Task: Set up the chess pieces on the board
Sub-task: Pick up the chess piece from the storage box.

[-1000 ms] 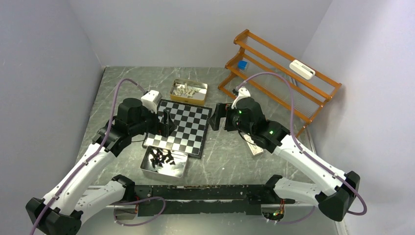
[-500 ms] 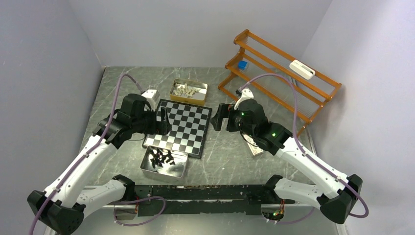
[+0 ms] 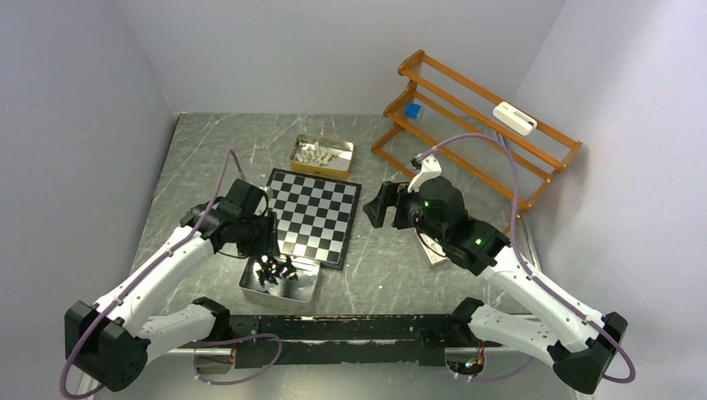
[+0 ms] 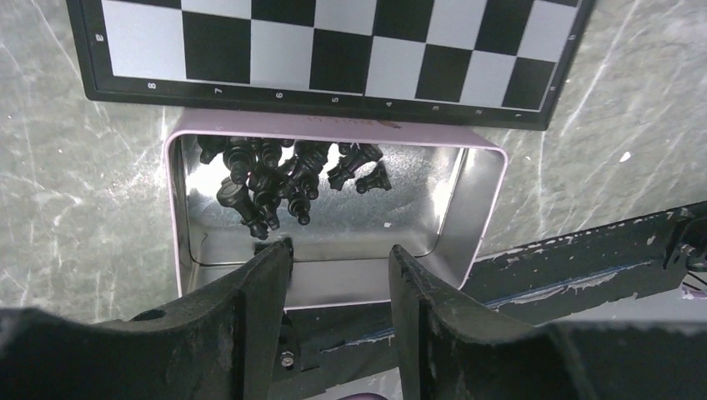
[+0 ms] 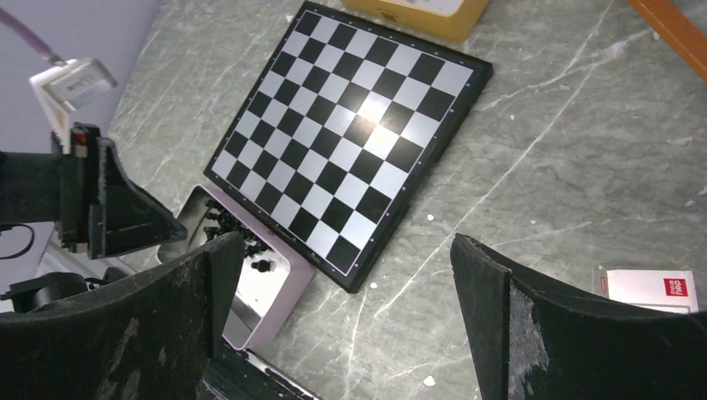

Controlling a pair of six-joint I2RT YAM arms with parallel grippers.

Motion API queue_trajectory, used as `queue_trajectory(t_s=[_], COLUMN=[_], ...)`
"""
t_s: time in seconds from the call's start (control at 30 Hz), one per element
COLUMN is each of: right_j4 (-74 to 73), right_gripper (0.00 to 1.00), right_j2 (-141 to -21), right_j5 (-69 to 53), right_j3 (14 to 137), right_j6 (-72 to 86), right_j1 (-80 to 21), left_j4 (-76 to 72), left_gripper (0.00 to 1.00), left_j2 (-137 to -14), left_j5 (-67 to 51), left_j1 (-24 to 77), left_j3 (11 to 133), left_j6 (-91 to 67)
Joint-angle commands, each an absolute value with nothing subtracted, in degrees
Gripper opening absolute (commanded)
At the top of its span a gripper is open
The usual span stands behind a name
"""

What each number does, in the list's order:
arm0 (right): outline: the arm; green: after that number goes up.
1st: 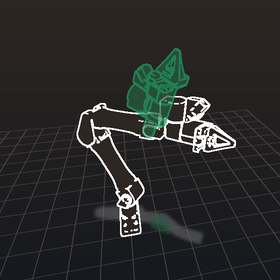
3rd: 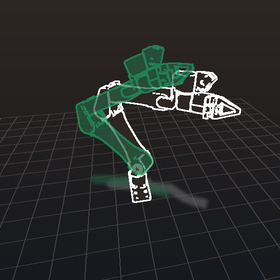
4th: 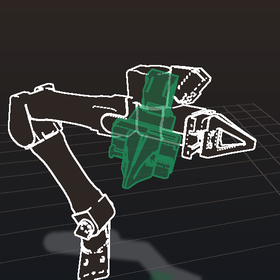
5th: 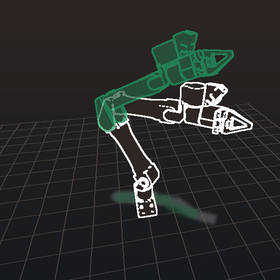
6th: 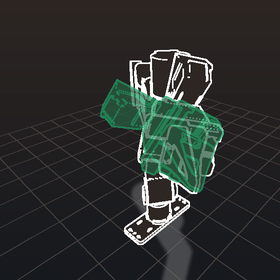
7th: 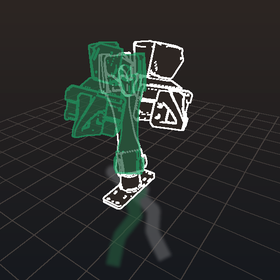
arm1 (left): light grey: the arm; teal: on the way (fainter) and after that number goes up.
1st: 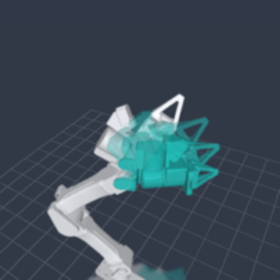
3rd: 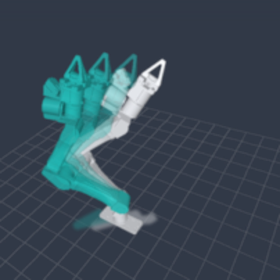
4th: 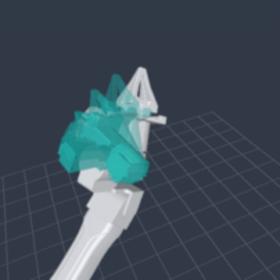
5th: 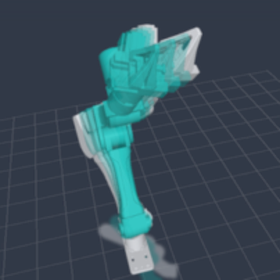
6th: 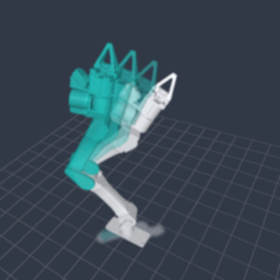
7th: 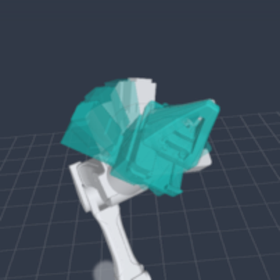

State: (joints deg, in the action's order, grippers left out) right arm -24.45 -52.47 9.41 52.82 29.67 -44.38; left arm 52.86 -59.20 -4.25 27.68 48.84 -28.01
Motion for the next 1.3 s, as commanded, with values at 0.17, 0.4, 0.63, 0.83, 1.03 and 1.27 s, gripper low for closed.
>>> queue_trajectory(t_s=[0.17,0.4,0.63,0.83,1.03,1.27], right_j4=[-21.9,-21.7,-19.9,-15.6,-15.9,-15.5], right_gripper=[1.00,1.00,1.00,1.00,0.99,0.99], right_j2=[-49.7,-47.5,-45.9,-43.4,-43.3,-42.4], right_j5=[7.9,7.7,6.4,3.0,1.5,1.2], right_j3=[49.4,48.7,47.7,46.1,46.7,46.3], right_j6=[29.2,27.8,26.5,25.3,22.7,21.6], right_j1=[-44.6,-44.6,-44.7,-44.7,-44.7,-44.6], left_j4=[54.6,53.8,54.5,54.4,52.7,52.8], left_gripper=[0.51,0.45,0.44,0.37,0.35,0.33], left_j2=[-61.9,-64.7,-69.5,-71.7,-73.6,-75.6], left_j5=[1.9,5.4,8.5,9.1,8.8,9.9], left_j1=[27.3,27.3,27.3,27.3,27.3,27.3], left_j3=[47.6,48.0,48.4,48.7,48.0,48.4], left_j6=[-30.3,-31.3,-33.6,-34.4,-35.6,-36.1])
